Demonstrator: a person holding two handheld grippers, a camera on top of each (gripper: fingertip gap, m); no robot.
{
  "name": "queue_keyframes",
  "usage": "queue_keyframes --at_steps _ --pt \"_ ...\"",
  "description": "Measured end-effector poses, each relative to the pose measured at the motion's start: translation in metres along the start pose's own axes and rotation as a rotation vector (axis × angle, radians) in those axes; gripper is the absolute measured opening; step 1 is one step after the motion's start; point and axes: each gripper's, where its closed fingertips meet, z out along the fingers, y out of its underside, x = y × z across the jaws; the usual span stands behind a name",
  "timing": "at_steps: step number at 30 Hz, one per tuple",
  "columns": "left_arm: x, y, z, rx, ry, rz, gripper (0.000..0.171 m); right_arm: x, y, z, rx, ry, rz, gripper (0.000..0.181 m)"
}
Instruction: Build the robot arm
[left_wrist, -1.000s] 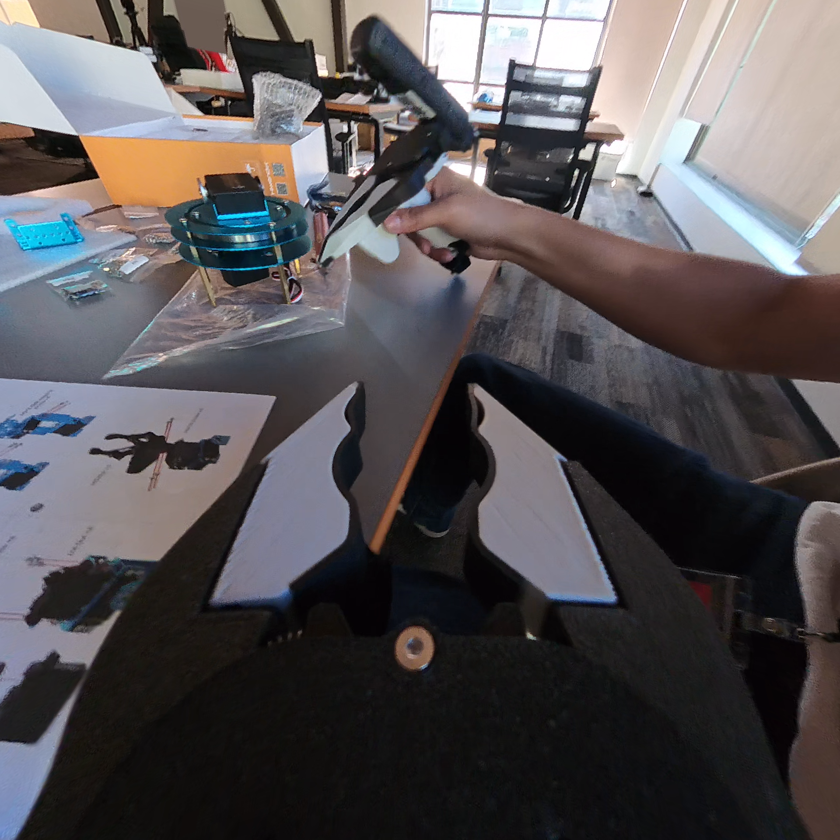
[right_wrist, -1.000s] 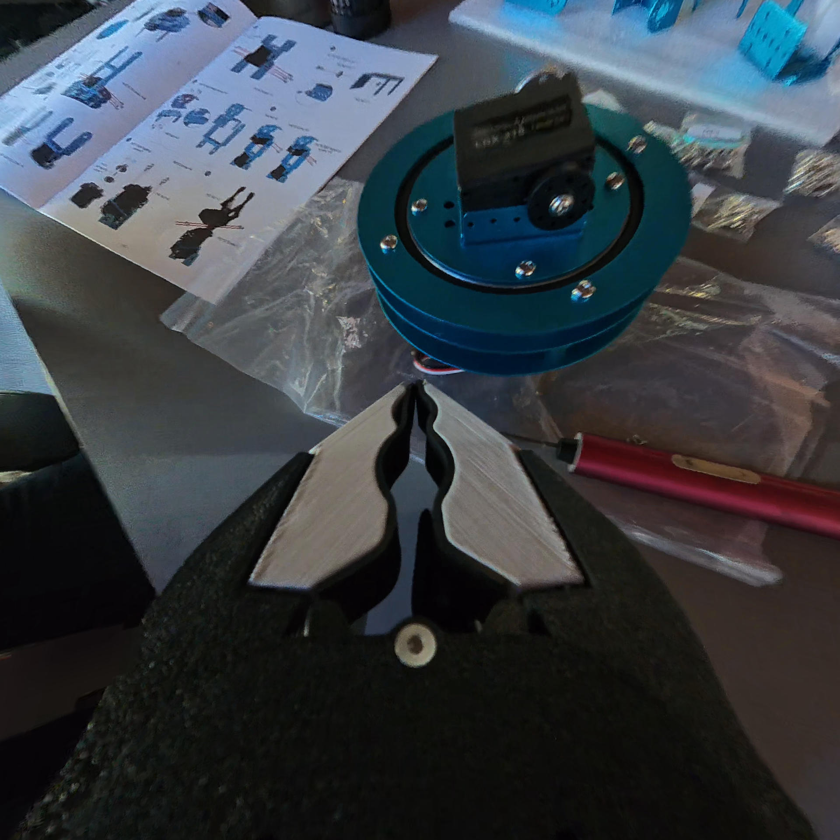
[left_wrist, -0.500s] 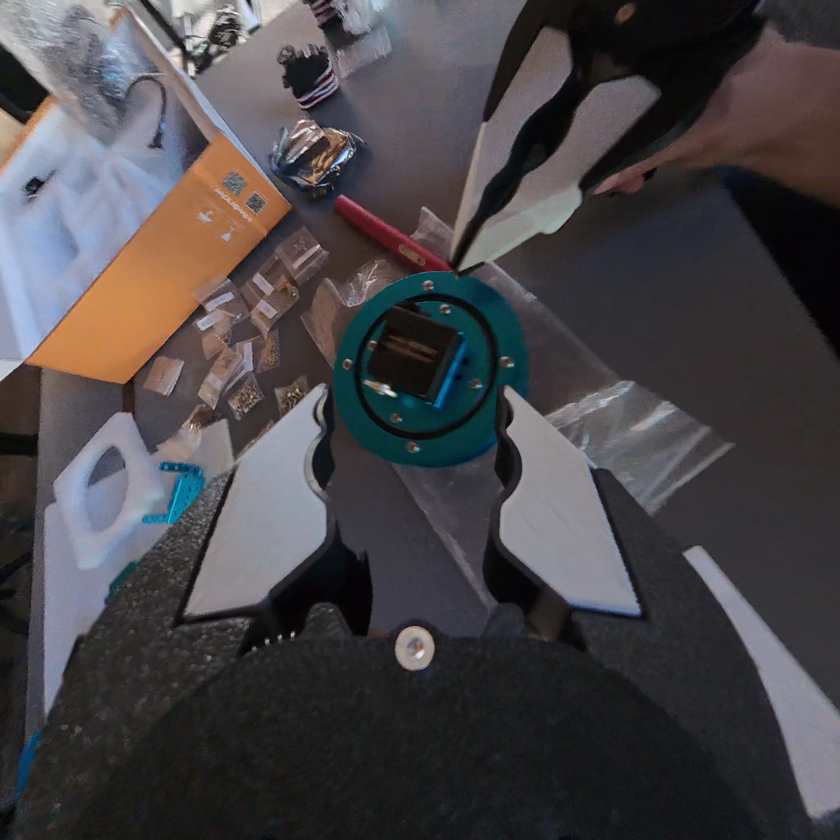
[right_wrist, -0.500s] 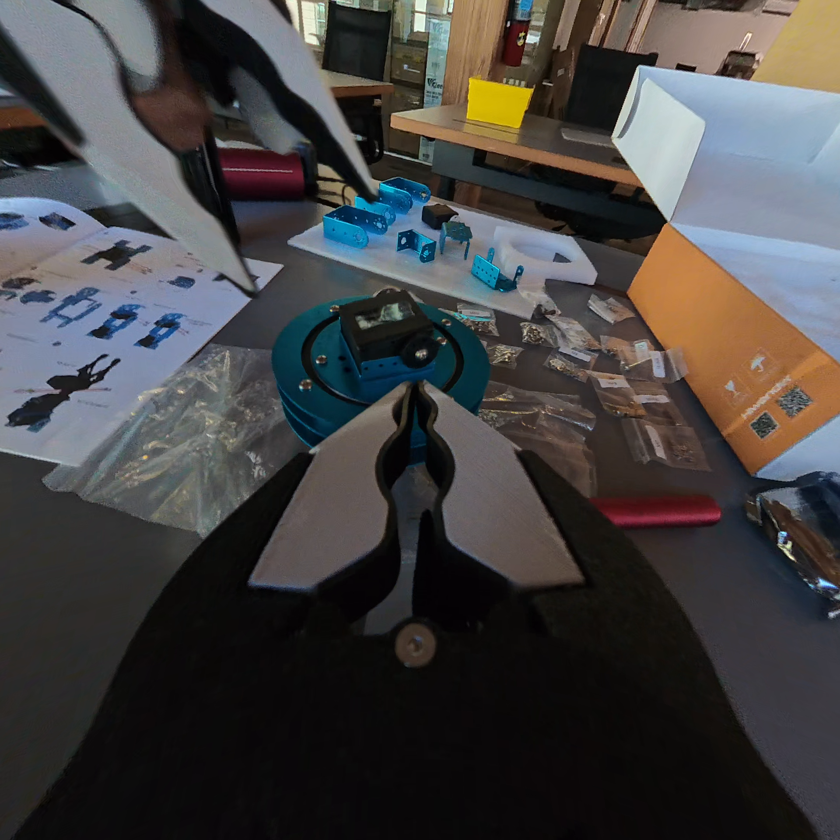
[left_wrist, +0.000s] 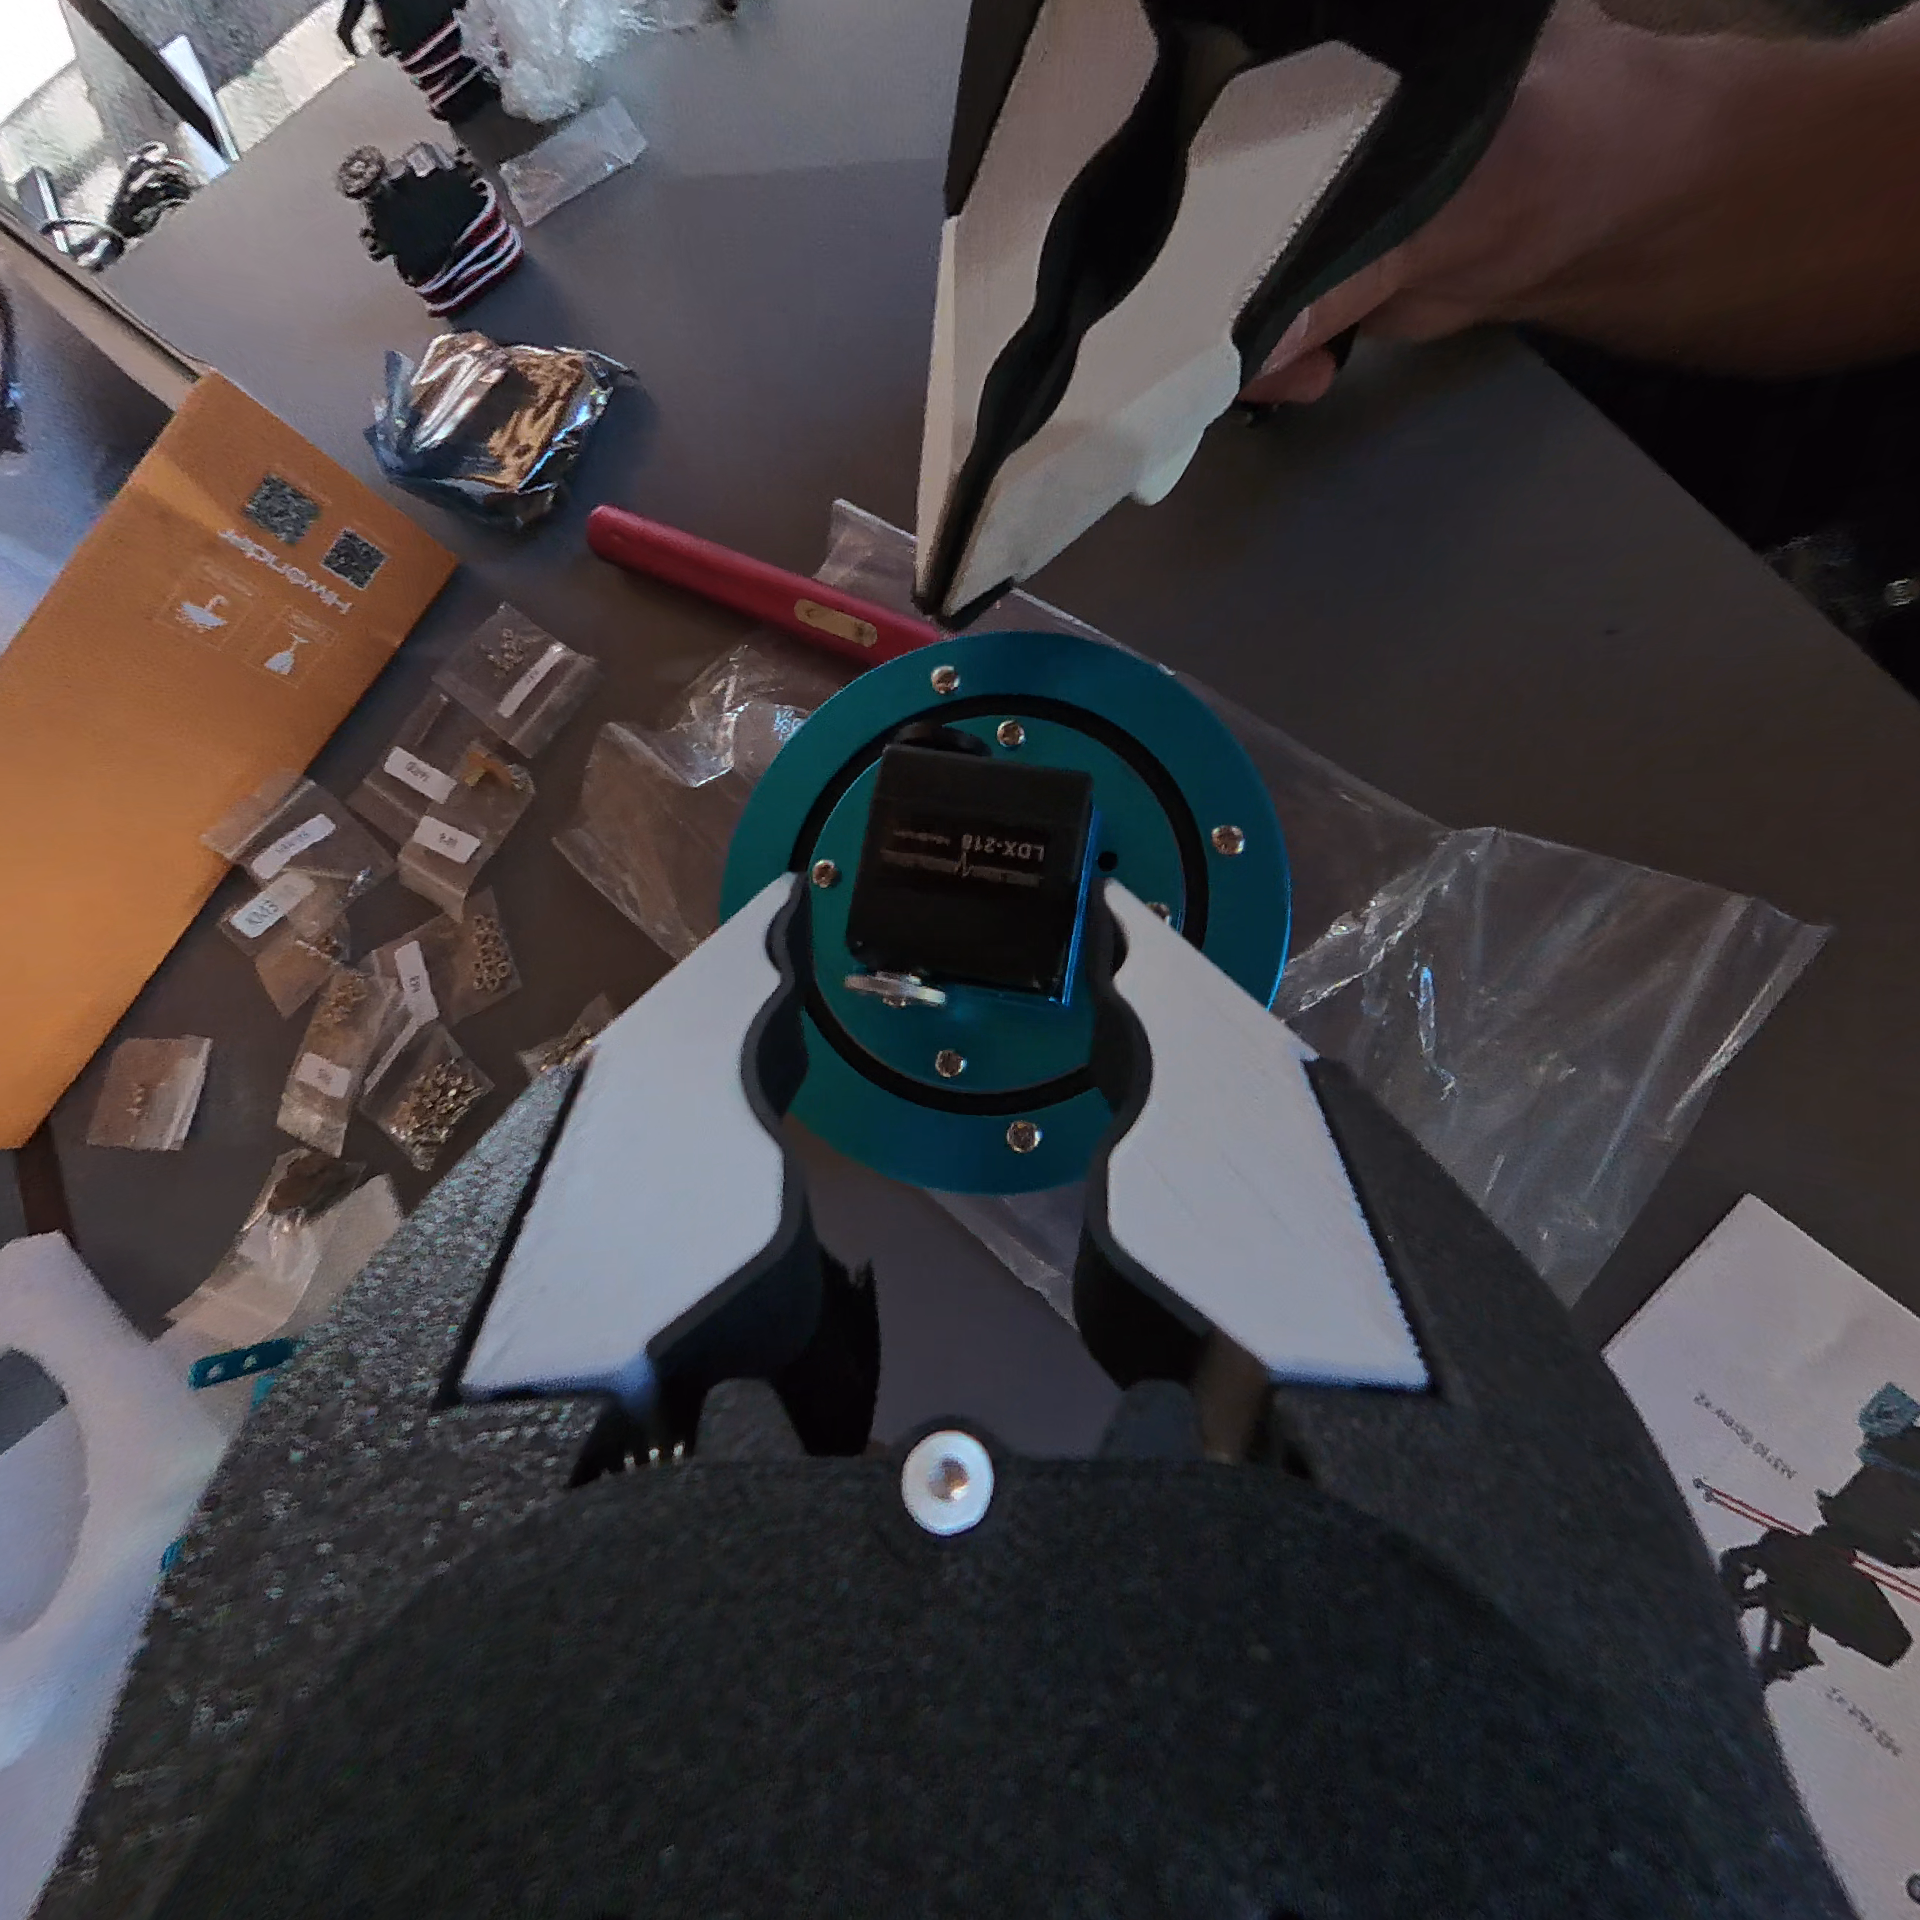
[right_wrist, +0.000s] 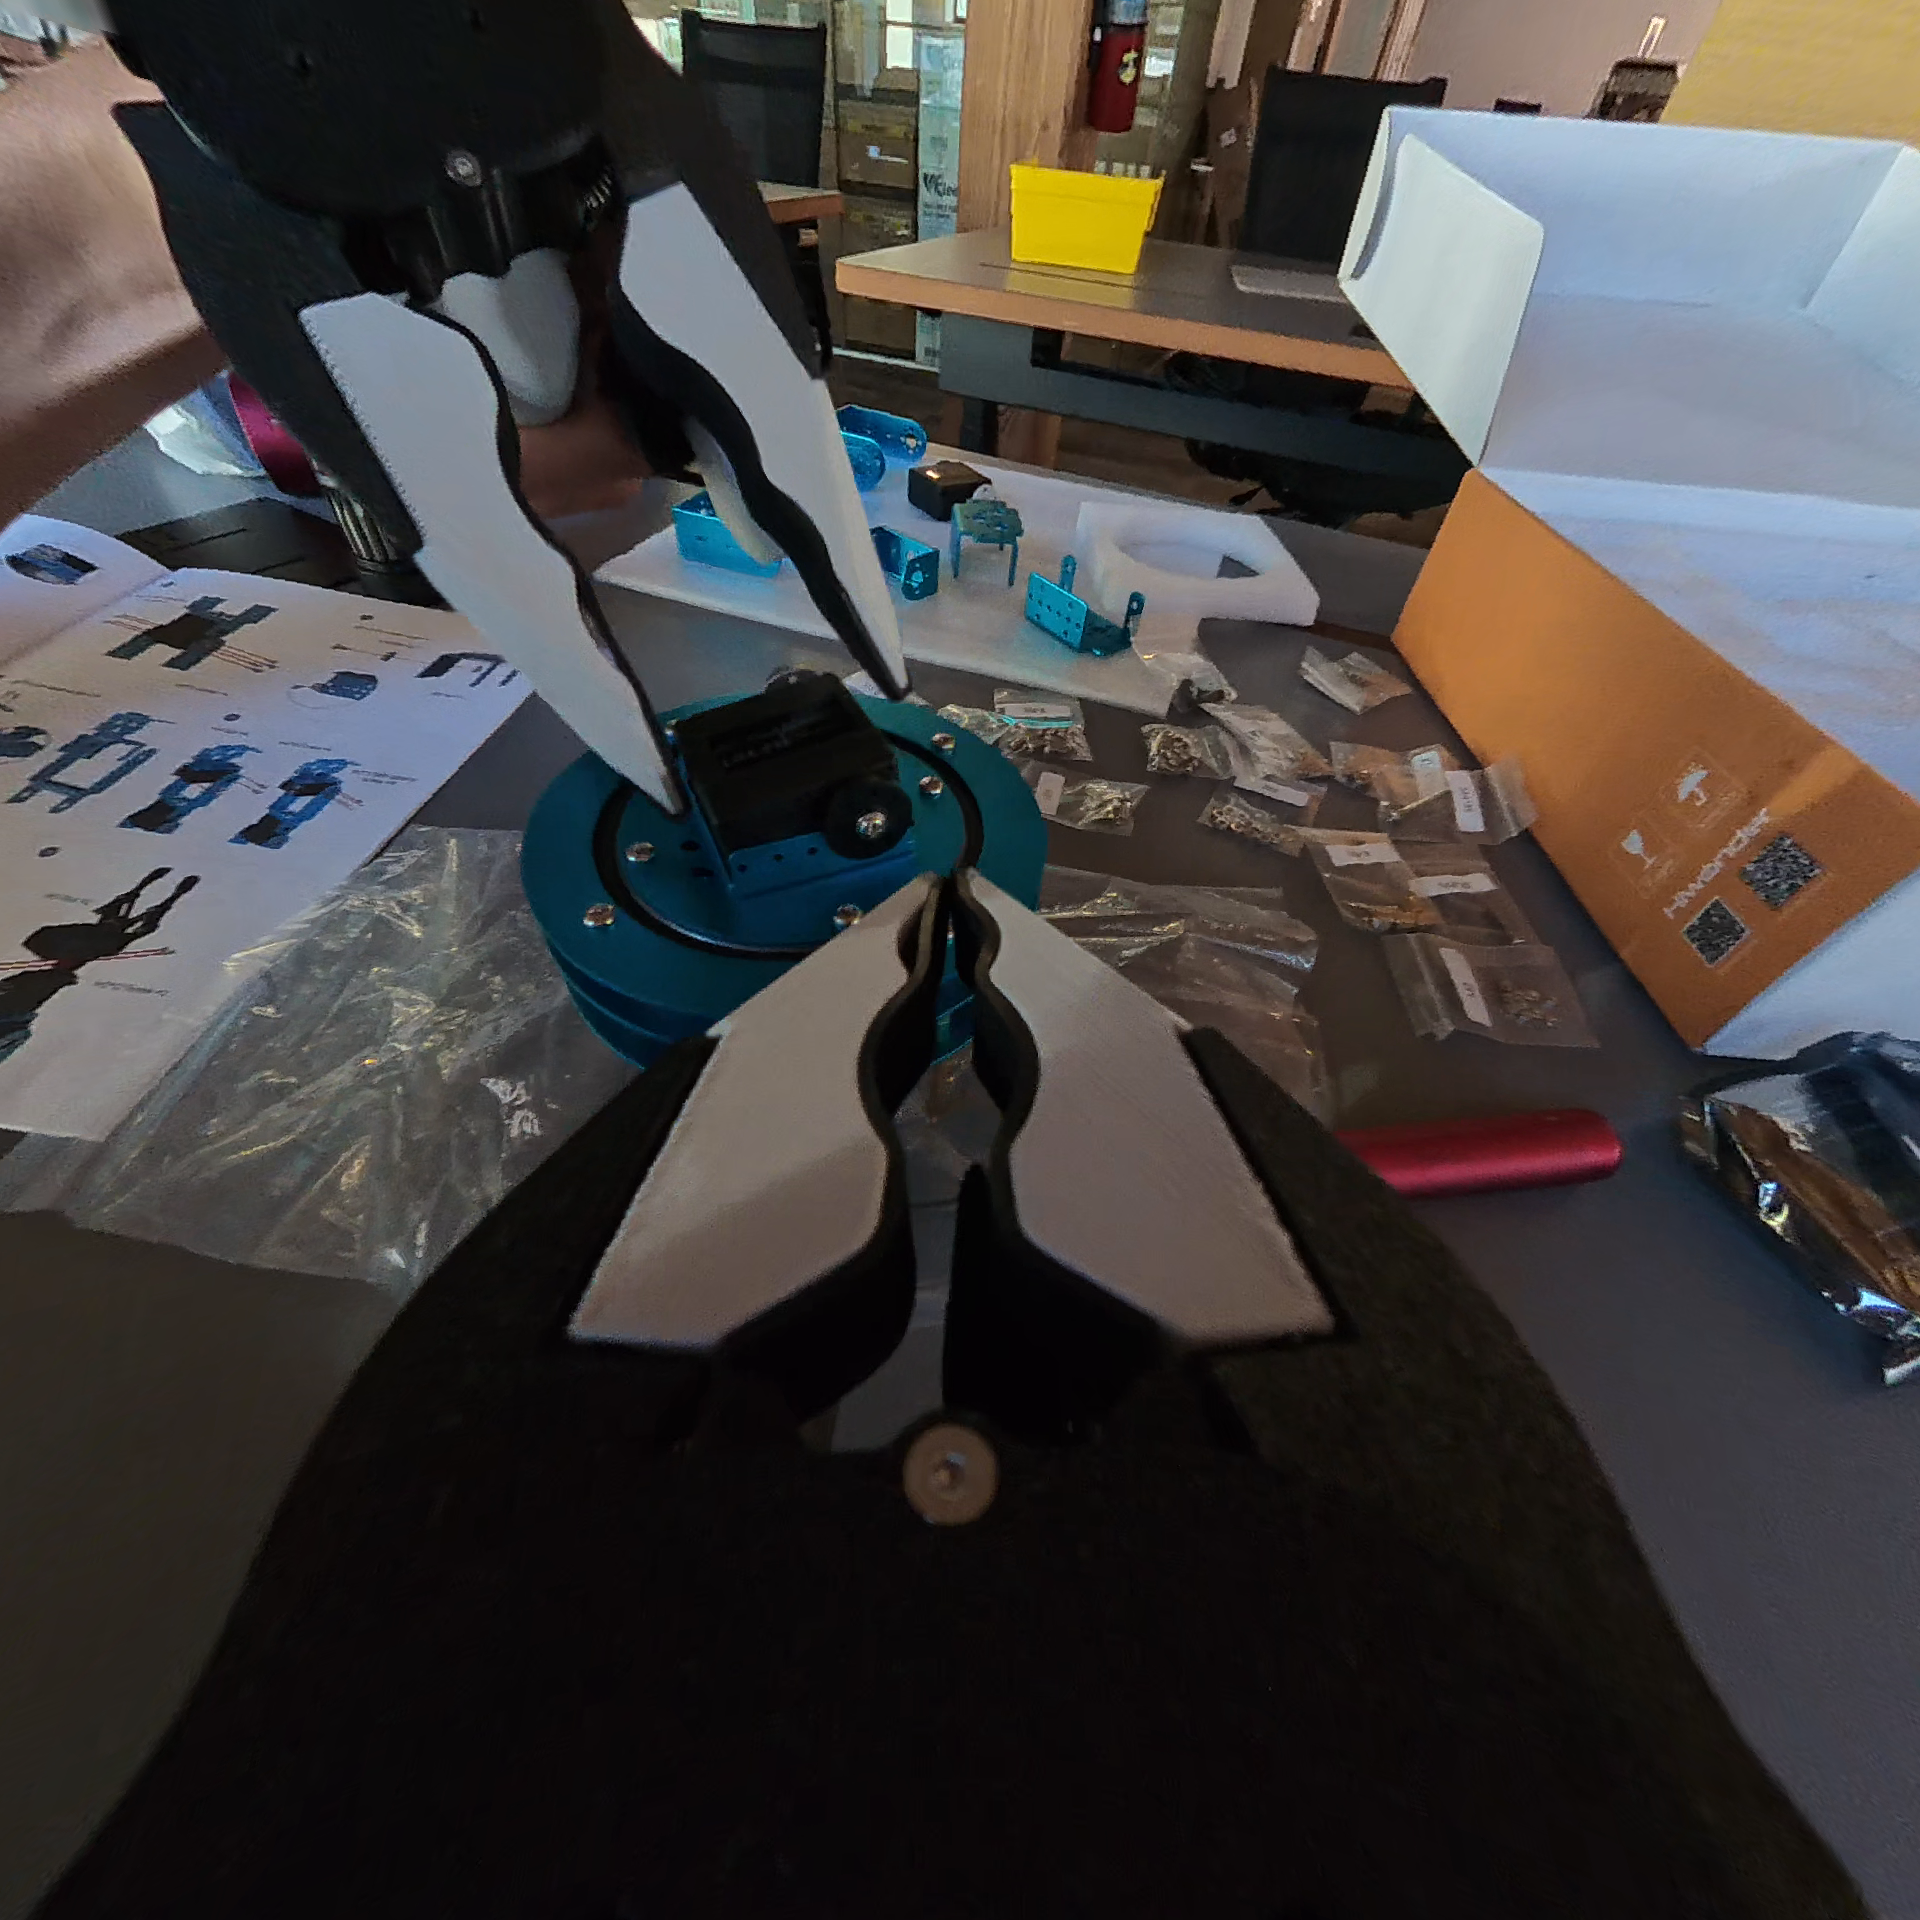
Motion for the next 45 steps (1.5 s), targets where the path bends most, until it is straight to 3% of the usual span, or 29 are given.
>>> queue_keyframes --at_steps 3,11,26,31,35,38,41,45 --pt "0.002 -0.002 0.004 0.02 0.041 0.003 0.043 -0.002 0.005 0.002 -0.018 -0.006 0.021 0.0" --pt "0.005 -0.005 0.002 0.086 0.18 -0.101 0.043 -0.008 0.0 -0.004 0.038 0.025 0.052 0.0" --pt "0.007 -0.004 0.003 0.103 0.106 -0.044 0.045 -0.006 0.003 0.004 0.008 0.074 0.103 0.0" --pt "0.003 0.003 0.002 0.067 0.085 -0.076 0.06 -0.005 0.002 0.003 0.019 0.072 0.108 0.0" --pt "-0.002 -0.011 -0.015 0.138 0.039 -0.111 0.06 -0.011 -0.004 -0.001 0.051 0.041 0.081 0.0" --pt "-0.006 -0.031 -0.035 0.241 -0.052 -0.201 0.055 -0.019 -0.011 -0.008 0.091 0.02 0.002 0.0" --pt "-0.008 -0.036 -0.052 0.29 -0.189 -0.427 0.05 -0.026 -0.015 -0.017 0.118 0.041 -0.188 0.0" --pt "0.025 -0.033 -0.068 0.378 -0.241 -0.699 0.045 -0.029 -0.012 -0.033 0.142 0.087 -0.408 0.0"
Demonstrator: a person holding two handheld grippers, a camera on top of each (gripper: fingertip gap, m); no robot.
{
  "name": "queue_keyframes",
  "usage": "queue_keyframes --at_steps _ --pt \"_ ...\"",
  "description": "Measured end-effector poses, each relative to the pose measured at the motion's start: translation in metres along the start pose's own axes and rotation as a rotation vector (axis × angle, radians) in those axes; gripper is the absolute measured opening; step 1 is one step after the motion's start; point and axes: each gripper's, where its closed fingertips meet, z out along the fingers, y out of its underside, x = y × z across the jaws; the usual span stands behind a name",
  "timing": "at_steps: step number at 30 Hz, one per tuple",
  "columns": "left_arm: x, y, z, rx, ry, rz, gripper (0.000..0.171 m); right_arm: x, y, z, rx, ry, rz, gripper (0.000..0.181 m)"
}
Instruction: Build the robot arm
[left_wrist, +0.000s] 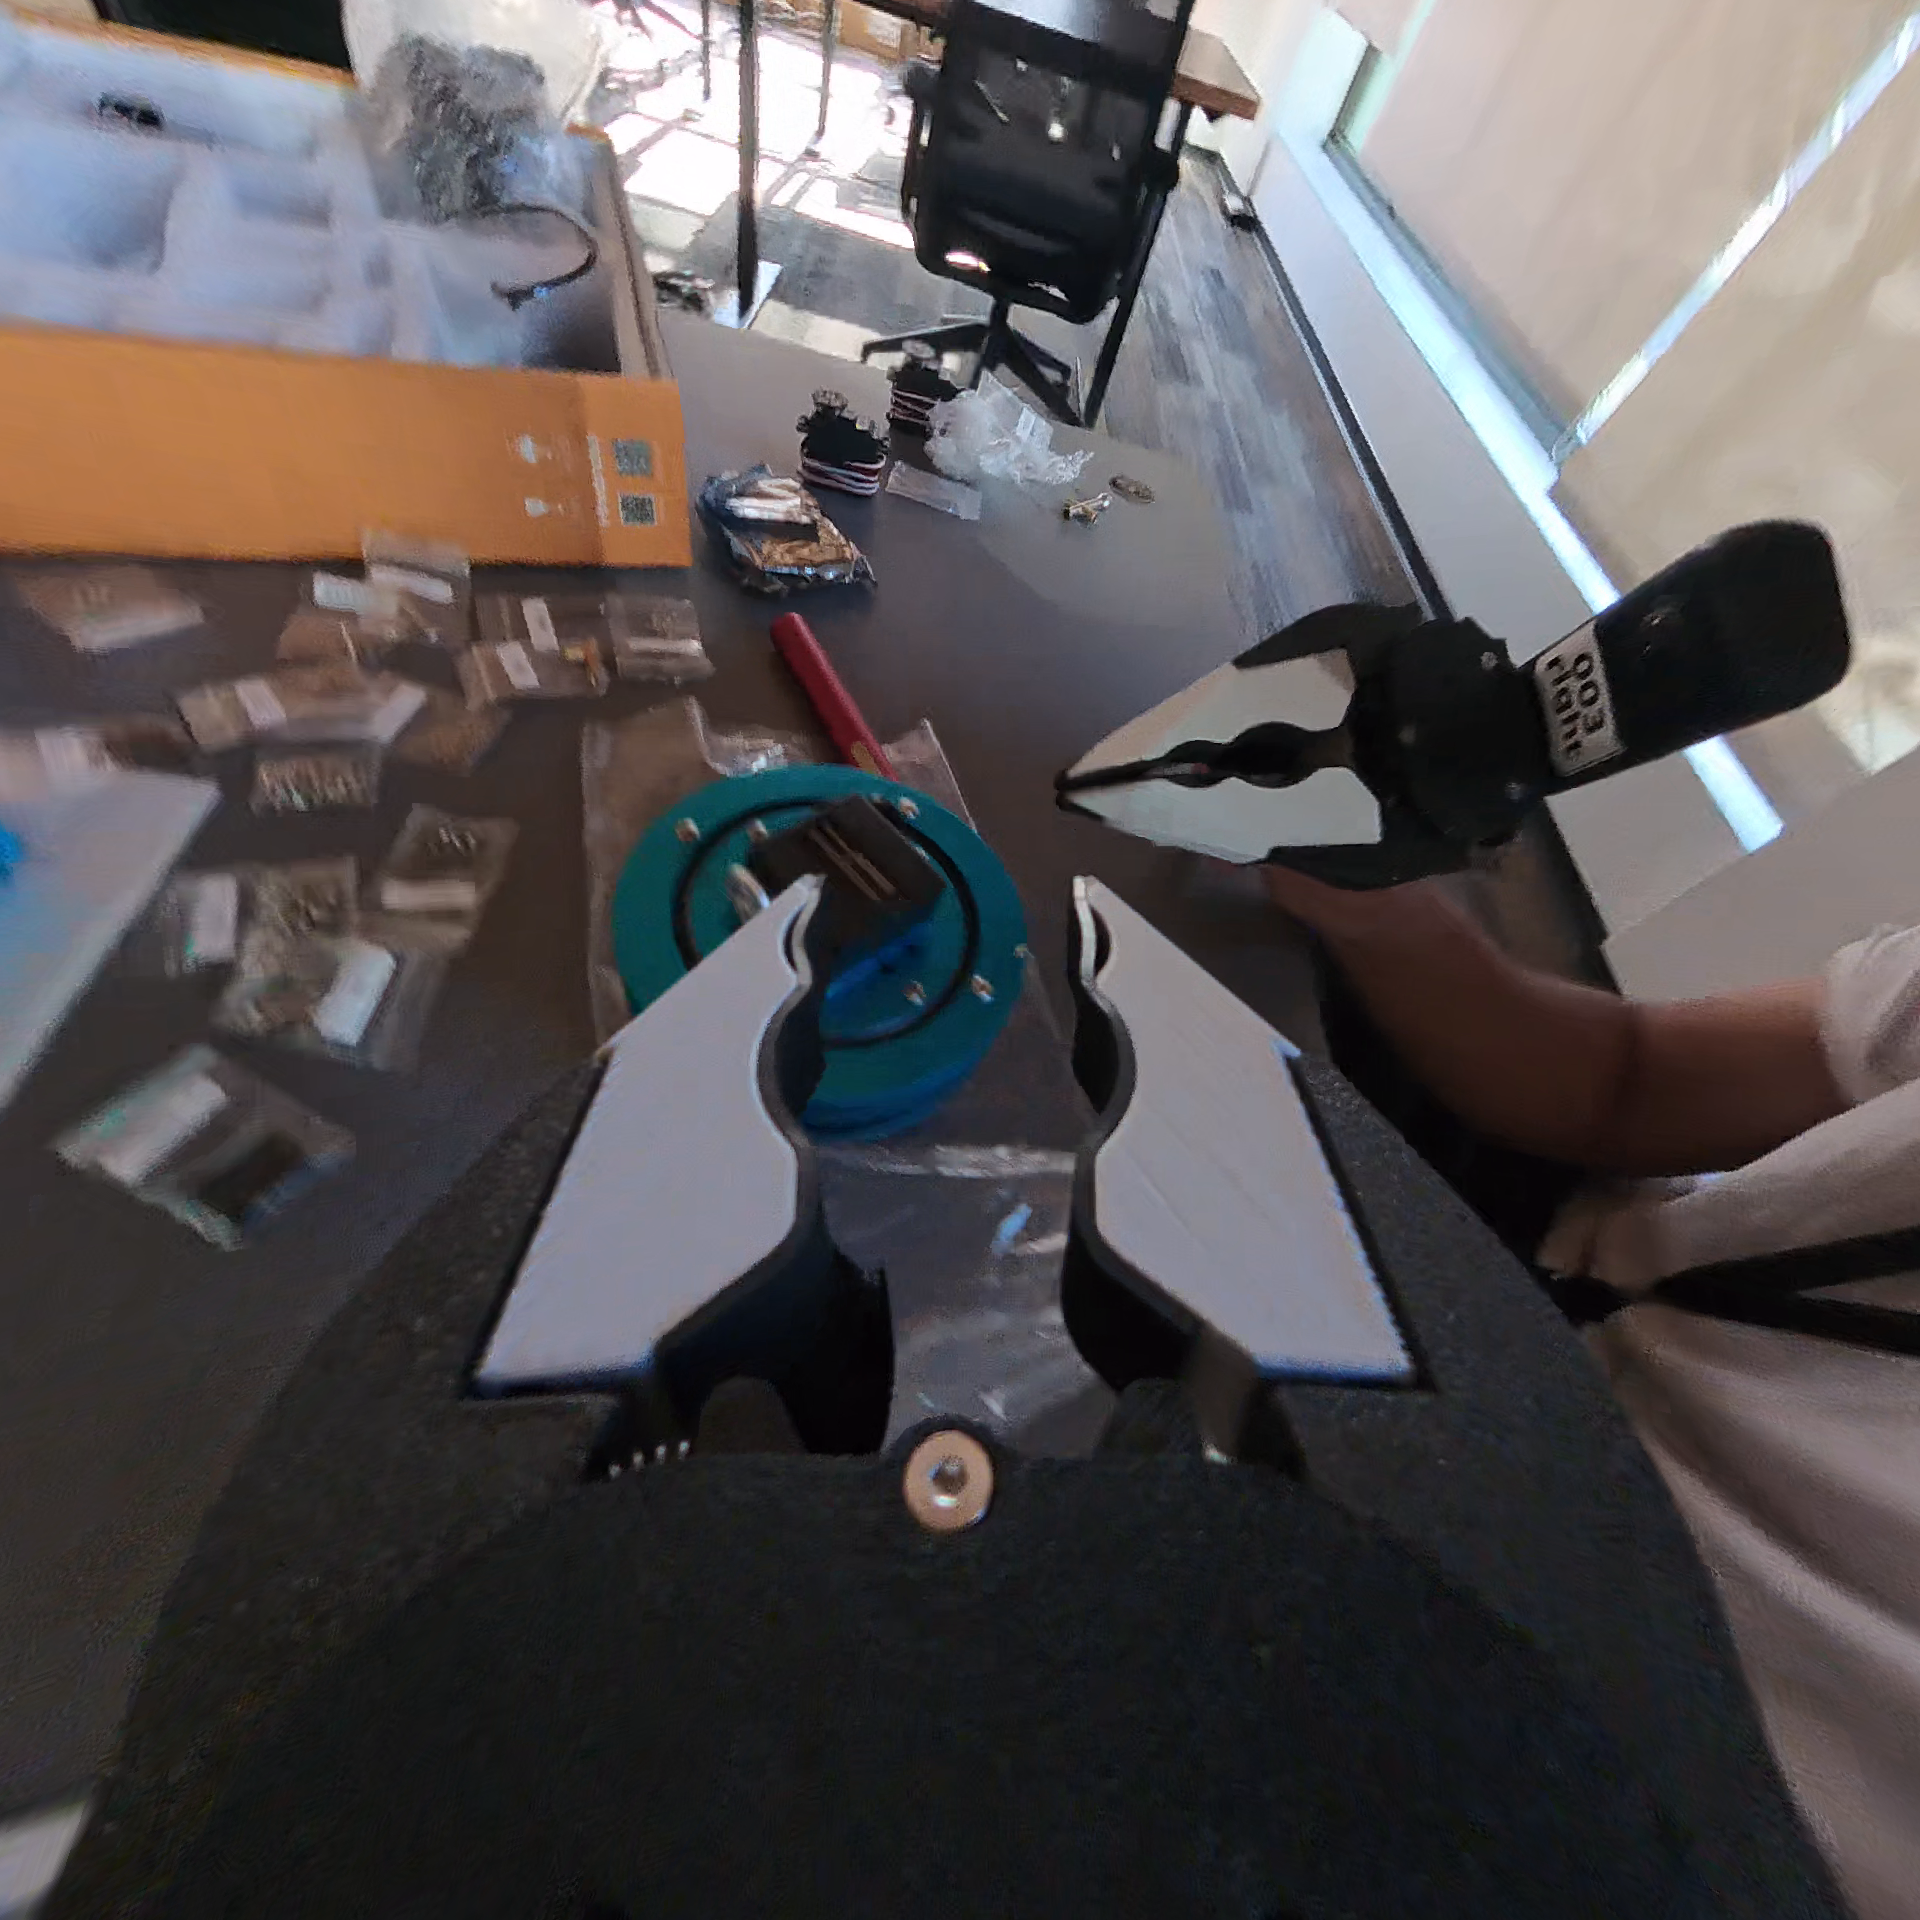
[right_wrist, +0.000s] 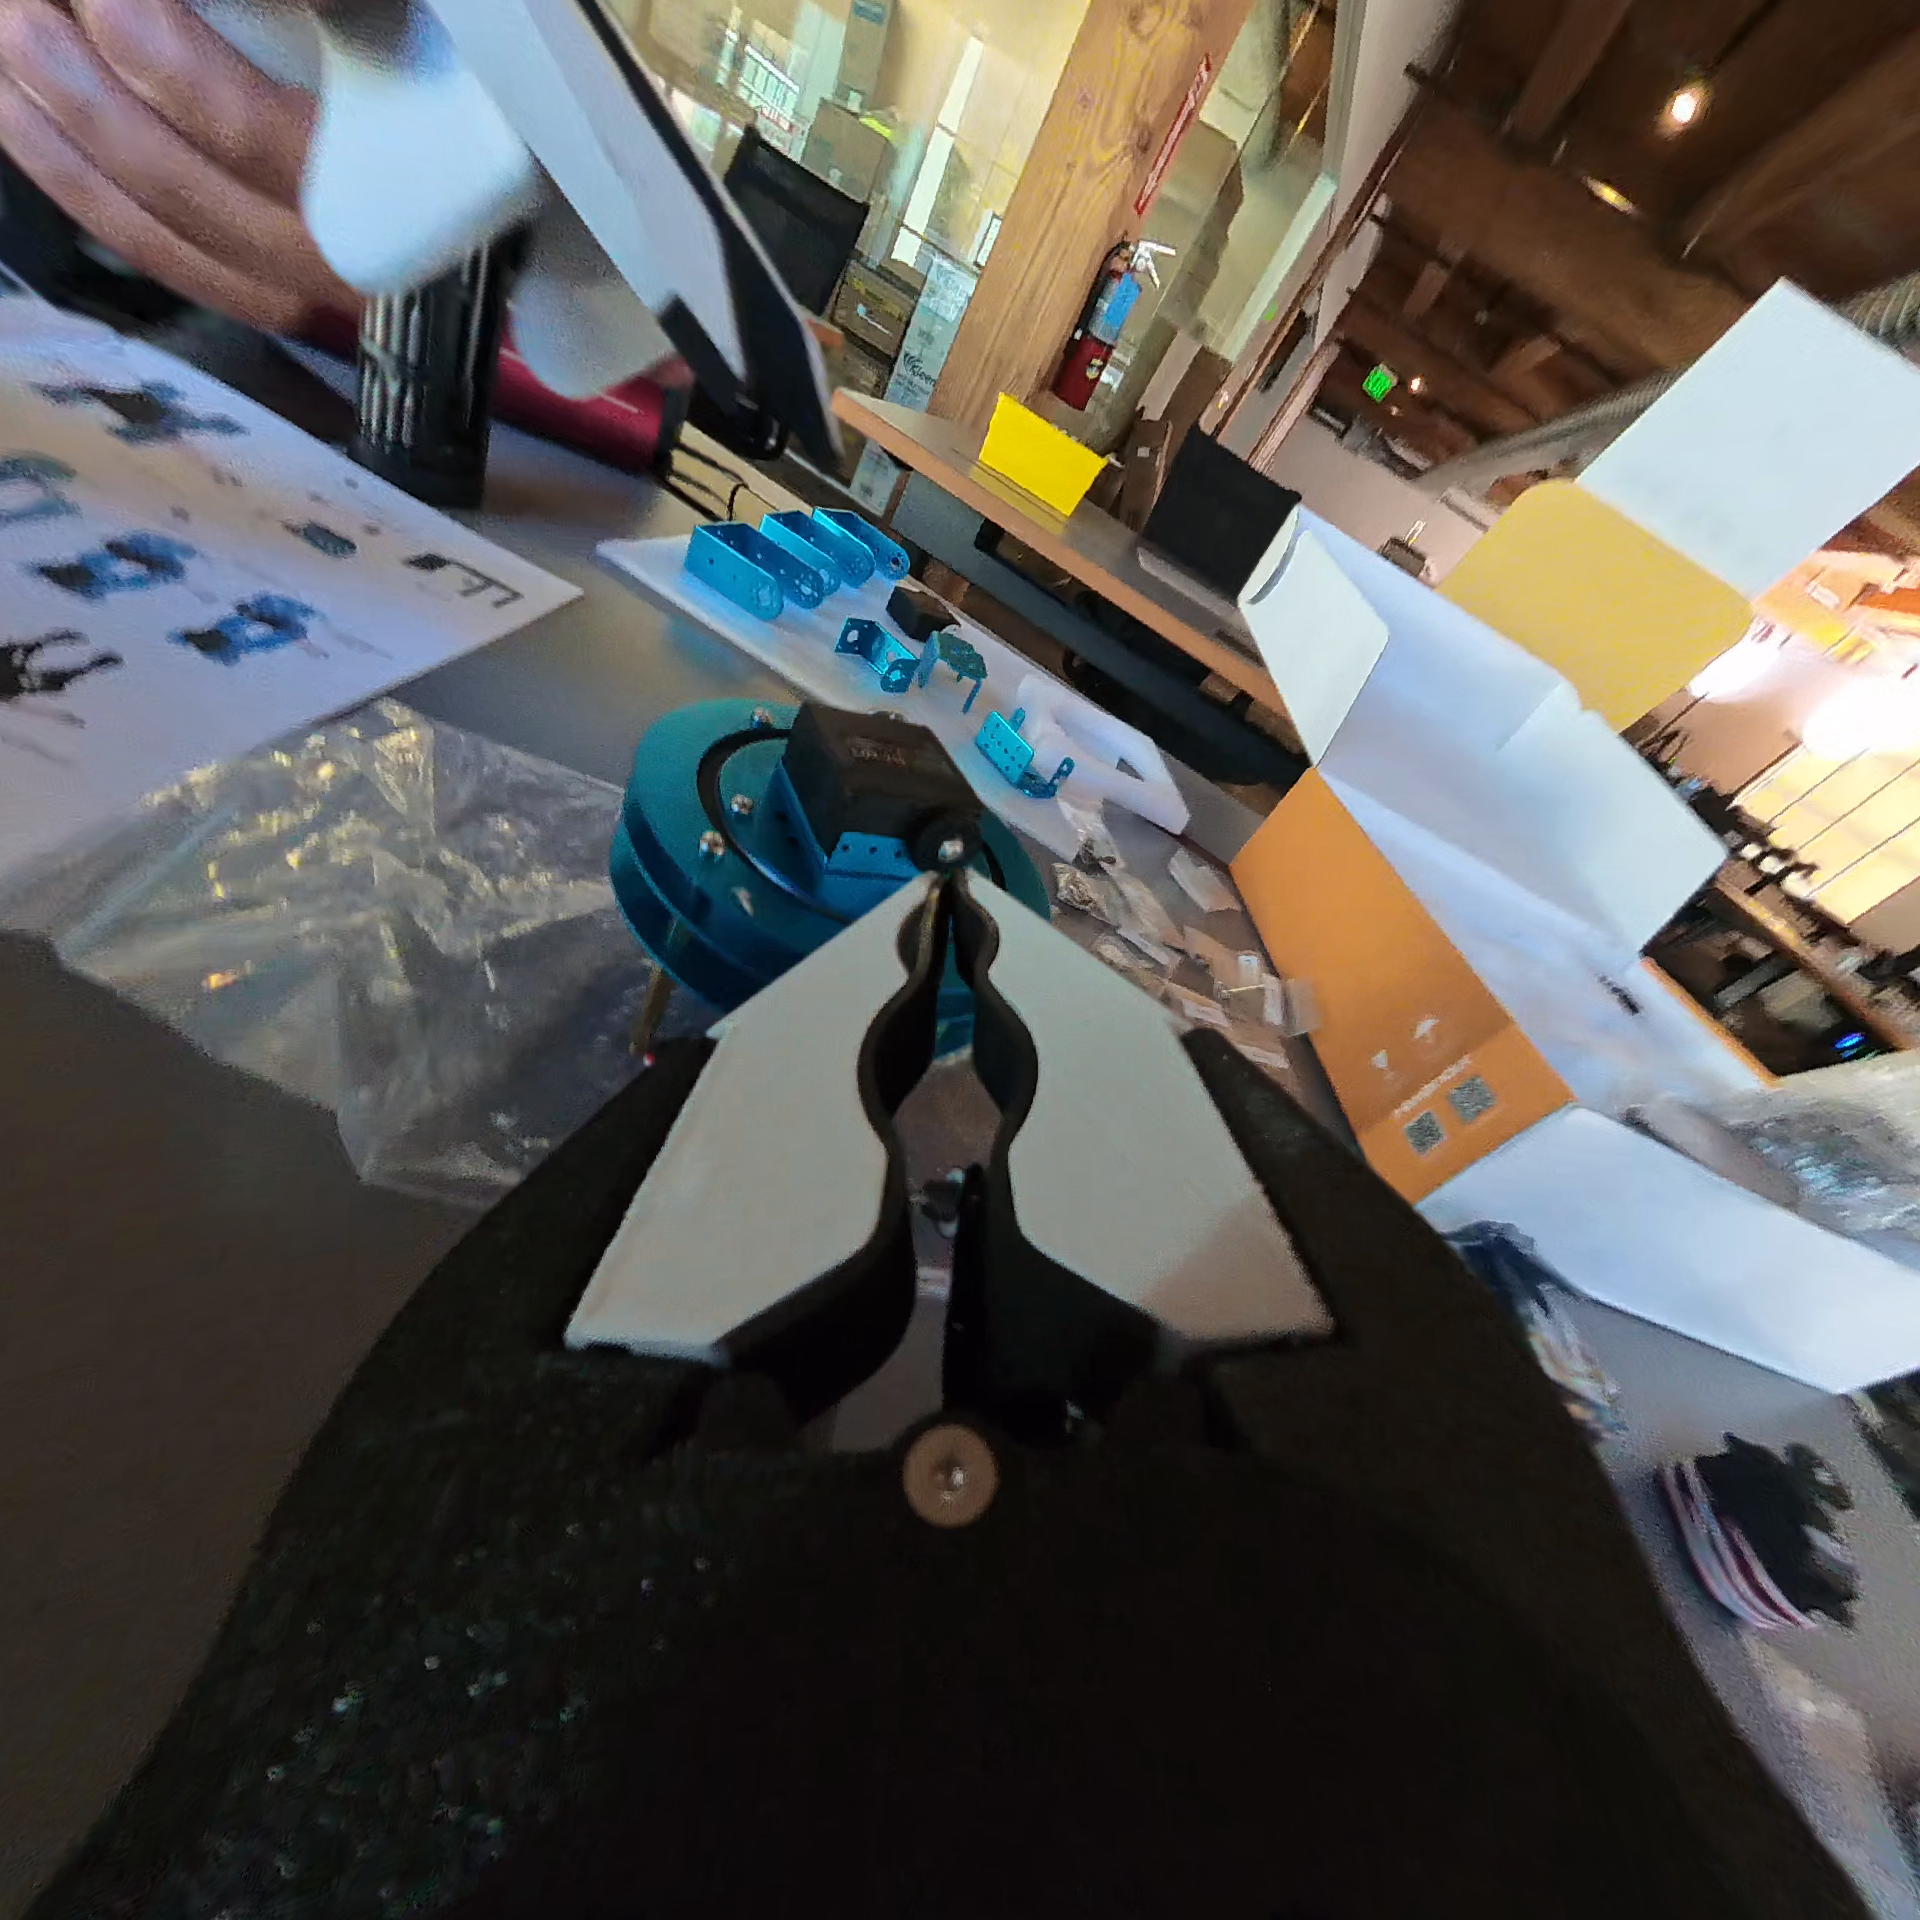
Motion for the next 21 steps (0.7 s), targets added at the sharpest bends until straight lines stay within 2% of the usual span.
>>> queue_keyframes --at_steps 3,6,9,15,18,21 --pt "0.01 0.027 -0.012 0.016 -0.083 -0.07 0.043 0.001 0.01 -0.007 -0.02 -0.018 -0.036 0.0" --pt "0.016 0.066 -0.009 -0.056 -0.191 -0.036 0.043 0.005 0.016 -0.011 -0.023 -0.077 0.009 0.0" --pt "0.028 0.091 -0.007 -0.082 -0.256 -0.002 0.043 0.009 0.037 -0.01 -0.105 -0.152 0.018 0.0" --pt "0.058 0.096 -0.008 -0.03 -0.286 -0.016 0.043 0.06 0.089 -0.014 -0.267 -0.1 -0.08 0.0" --pt "0.067 0.094 -0.006 -0.032 -0.346 0.009 0.043 0.107 0.126 -0.024 -0.367 -0.02 -0.171 0.0" --pt "0.069 0.088 -0.003 -0.018 -0.444 0.025 0.037 0.147 0.157 -0.043 -0.388 0.03 -0.186 0.003"
